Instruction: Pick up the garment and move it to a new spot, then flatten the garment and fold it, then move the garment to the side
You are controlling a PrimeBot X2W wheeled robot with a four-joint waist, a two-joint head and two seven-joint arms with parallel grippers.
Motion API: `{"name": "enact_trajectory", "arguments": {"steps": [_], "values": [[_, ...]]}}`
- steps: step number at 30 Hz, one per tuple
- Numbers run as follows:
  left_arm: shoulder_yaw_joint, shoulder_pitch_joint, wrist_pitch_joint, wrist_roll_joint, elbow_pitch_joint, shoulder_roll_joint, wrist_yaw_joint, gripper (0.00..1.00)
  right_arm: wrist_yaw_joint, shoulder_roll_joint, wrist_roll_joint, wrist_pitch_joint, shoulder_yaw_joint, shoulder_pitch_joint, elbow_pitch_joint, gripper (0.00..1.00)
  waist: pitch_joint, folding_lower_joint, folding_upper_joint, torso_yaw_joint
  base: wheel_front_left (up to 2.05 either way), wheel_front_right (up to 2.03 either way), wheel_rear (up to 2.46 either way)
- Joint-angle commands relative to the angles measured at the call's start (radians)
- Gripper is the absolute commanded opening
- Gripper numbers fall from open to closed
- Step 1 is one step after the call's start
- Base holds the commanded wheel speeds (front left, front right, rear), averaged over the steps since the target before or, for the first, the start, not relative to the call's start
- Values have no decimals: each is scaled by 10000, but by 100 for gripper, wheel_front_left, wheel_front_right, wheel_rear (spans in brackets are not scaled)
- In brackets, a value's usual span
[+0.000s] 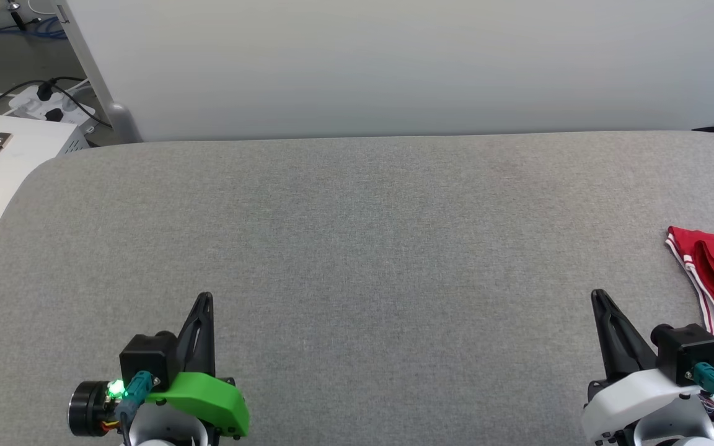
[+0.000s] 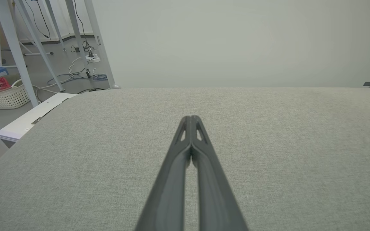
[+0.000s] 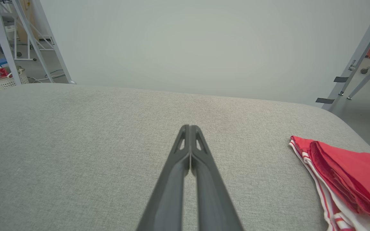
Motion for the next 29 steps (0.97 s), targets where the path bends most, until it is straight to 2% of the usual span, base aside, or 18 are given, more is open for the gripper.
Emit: {"name": "enact_trajectory", "arguments": {"steps": [1,29], "values": [[34,-123,60,129,-61,-37,68,0,-6,39,-114,47,1,-225,60,0,-3,0,0,3,0,0,0],[179,-170,620,603,-395,-136,213,0,-8,85,-416,192,28,-506,399,0,-58,0,0,47,0,0,0]]}}
